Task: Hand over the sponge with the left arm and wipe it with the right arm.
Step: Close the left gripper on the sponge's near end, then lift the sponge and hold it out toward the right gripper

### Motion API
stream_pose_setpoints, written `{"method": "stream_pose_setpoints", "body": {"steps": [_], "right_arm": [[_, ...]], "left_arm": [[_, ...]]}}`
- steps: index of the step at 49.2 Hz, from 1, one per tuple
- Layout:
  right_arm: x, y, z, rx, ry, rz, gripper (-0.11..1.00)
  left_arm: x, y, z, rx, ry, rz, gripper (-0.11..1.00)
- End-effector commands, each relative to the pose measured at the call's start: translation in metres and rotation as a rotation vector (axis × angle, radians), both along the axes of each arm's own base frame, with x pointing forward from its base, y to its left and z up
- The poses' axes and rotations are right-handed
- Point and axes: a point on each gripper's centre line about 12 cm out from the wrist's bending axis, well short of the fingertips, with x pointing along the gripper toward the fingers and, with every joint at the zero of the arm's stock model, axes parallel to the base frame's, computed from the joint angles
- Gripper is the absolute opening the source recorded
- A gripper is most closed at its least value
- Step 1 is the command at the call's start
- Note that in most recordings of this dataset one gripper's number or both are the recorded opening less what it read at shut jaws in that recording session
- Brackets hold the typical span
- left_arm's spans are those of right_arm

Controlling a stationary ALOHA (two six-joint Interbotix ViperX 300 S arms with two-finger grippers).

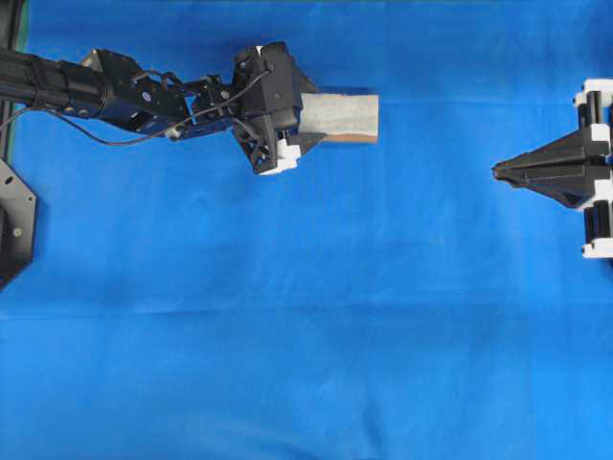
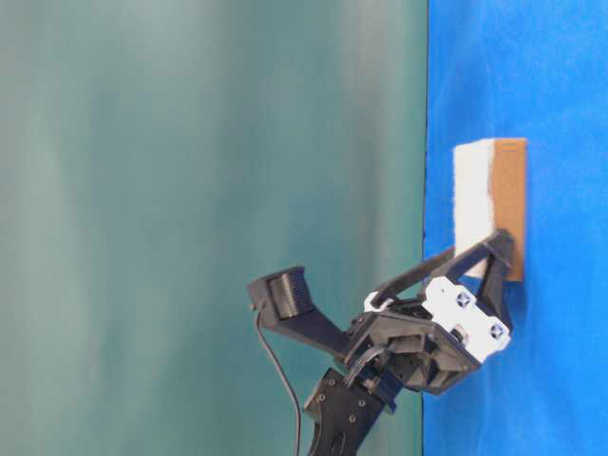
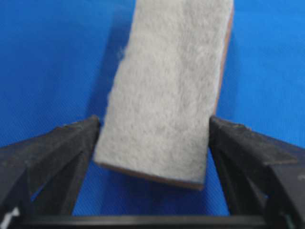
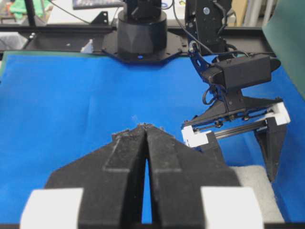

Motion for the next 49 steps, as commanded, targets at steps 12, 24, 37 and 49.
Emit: {"method": "stream_pose_setpoints", "body": {"steps": [12,24,37,49], "right_arm": [[0.003,0.0,0.01,0.002,-0.026,-0.002,0.0],[0.003,0.0,0.009,0.005,-0.023,-0.002,0.0],[0.005,-0.003,0.006,0.004,-0.008,-0.012,0.0],[0.009,-0.007,0.002,0.008,0.01,-0.031,0.0]], "left_arm": [[0.004,0.003,0.007,-0.022,0.049,0.004,0.38],[0.001,-0.002,0.038,-0.068,0.016,0.031,0.38],[-0.01,-0.039,0.097,-0.125,-0.003,-0.008,0.38],[-0.02,-0.087,0.132,-0.214,-0.083,-0.061,0.38]]}}
